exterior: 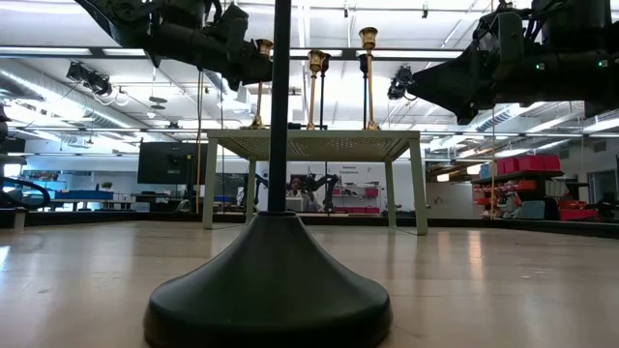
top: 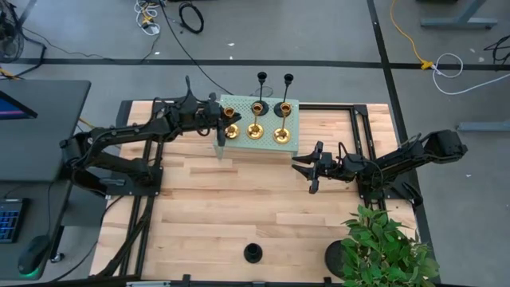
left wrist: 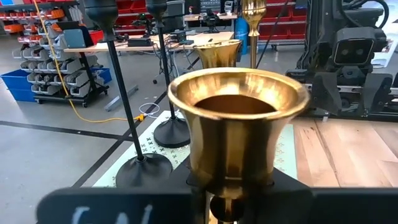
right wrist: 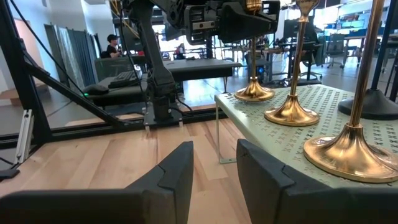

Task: Pick & Place candle stick holders
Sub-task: Put the gold candle holder on the shelf aligned with the other gold candle holders, then put the black candle holder on the shelf aligned with the other black candle holders

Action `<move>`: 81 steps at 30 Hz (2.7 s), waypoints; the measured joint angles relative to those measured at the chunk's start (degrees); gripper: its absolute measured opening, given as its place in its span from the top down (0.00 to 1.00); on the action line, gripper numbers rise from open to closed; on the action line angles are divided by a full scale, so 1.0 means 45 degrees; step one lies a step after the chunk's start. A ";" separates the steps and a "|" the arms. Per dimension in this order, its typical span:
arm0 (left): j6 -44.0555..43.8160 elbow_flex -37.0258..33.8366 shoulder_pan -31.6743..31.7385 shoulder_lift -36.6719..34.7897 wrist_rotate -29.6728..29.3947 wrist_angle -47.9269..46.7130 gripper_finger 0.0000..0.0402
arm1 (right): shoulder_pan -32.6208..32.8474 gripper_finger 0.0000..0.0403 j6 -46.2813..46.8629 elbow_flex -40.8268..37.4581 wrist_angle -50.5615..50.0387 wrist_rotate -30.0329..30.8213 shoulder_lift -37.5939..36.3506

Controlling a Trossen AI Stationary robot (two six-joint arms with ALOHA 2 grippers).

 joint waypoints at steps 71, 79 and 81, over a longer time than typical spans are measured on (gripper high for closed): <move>0.0114 0.0005 -0.0049 -0.1300 -0.0920 -0.0355 0.41 | -0.0005 0.69 0.0288 0.0000 -0.0235 0.0015 0.0001; 0.0001 0.0005 -0.0049 -0.2344 -0.0086 -0.1515 0.41 | -0.0005 0.69 0.0380 0.0000 -0.0262 0.0117 0.0005; 0.0005 0.0005 -0.0067 -0.2589 0.0071 -0.1850 0.41 | -0.0005 0.69 0.0542 0.0000 -0.0272 0.0114 0.0002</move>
